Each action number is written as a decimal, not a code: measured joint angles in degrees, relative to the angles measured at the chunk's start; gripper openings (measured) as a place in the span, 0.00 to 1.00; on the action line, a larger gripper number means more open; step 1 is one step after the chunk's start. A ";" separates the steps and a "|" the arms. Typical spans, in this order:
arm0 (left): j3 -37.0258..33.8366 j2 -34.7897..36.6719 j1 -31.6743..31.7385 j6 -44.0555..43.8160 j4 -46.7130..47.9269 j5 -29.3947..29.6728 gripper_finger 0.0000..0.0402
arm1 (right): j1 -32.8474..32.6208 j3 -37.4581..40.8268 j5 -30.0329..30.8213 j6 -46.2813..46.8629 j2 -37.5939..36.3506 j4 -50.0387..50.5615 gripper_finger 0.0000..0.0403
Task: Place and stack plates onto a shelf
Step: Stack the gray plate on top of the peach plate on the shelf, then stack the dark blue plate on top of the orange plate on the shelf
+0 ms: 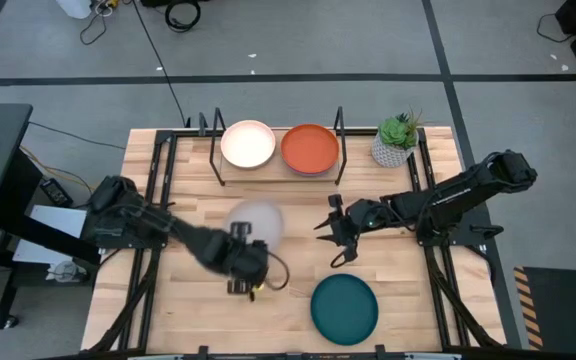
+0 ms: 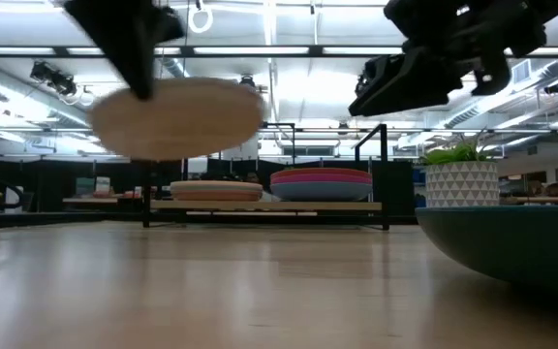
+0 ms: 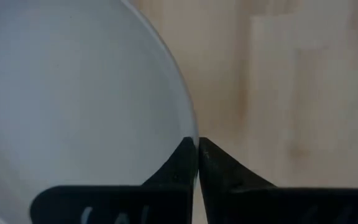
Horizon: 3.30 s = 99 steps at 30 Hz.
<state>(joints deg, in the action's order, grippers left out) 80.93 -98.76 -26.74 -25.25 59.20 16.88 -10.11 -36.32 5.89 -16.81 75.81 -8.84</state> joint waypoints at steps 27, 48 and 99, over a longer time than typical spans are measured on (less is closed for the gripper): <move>0.01 1.29 47.97 56.36 -0.50 -7.69 0.04 | -14.88 0.00 20.62 20.30 0.00 0.47 0.31; 0.01 1.27 55.23 52.92 -3.71 -12.68 0.27 | -17.57 0.00 24.28 22.85 0.00 -0.99 0.31; -22.08 8.54 19.85 43.21 -36.69 -11.36 0.35 | -45.15 -37.86 4.41 52.85 29.43 54.90 0.31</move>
<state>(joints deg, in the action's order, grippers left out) 58.85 -90.22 -6.89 17.96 22.51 5.52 -55.27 -74.17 10.30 36.03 105.24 46.06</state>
